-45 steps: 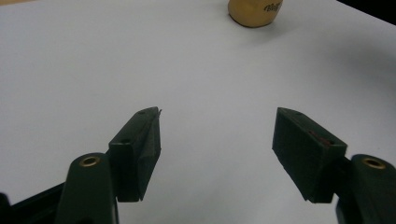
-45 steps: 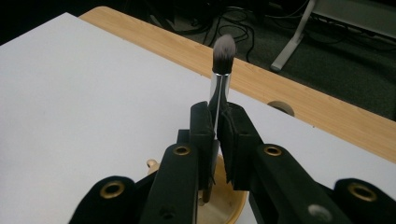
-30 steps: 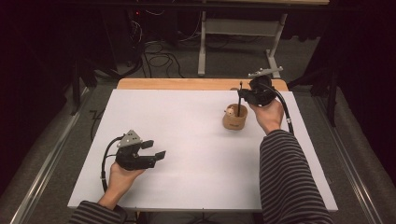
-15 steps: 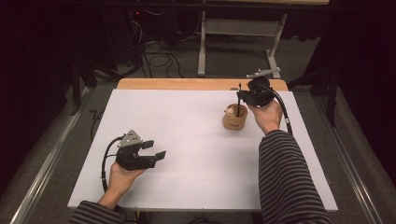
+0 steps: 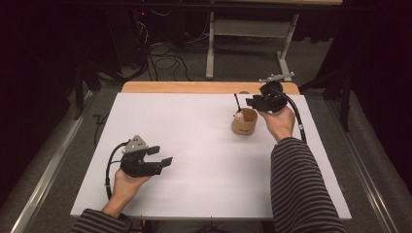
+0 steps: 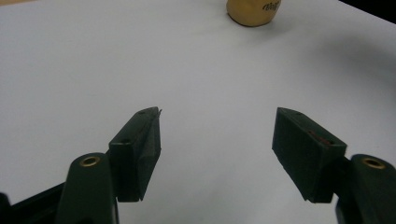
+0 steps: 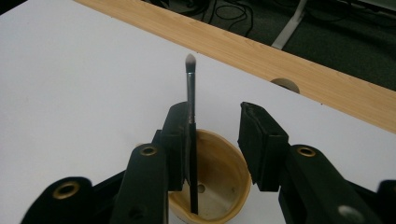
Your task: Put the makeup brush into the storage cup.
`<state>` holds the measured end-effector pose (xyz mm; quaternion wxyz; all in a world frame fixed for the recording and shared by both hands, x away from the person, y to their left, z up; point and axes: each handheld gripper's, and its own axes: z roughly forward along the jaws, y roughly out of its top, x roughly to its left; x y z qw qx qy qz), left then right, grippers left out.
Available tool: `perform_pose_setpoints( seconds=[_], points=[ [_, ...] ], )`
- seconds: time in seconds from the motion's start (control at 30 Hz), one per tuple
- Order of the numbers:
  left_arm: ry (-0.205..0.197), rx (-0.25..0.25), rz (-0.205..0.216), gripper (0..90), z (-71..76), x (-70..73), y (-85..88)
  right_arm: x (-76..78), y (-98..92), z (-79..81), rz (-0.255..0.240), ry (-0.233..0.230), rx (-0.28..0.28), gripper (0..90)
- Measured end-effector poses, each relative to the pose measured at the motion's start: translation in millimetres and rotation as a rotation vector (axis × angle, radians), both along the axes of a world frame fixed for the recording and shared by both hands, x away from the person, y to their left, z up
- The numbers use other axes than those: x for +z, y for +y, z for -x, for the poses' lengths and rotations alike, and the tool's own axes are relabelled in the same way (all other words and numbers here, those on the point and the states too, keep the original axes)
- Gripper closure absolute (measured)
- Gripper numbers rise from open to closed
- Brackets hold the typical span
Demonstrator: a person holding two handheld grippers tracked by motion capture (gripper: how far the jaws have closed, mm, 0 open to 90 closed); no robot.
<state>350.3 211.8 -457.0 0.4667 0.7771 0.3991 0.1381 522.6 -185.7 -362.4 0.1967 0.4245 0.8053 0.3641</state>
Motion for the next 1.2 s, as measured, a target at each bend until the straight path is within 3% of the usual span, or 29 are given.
perform_pose_setpoints(
  seconds=[0.53,0.87,1.2],
  points=[
    [-0.002,0.002,0.000,33.0,0.2,0.0,0.2,10.5,-4.7,10.8,-0.023,-0.032,0.006,55.3],
    [-0.002,0.002,0.000,32.9,0.2,0.0,0.2,14.1,-7.6,16.3,-0.021,-0.025,0.026,46.8],
    [0.000,0.003,-0.001,32.8,-0.2,-0.3,0.2,16.5,-15.1,24.9,-0.028,-0.038,0.038,44.2]
  ],
)
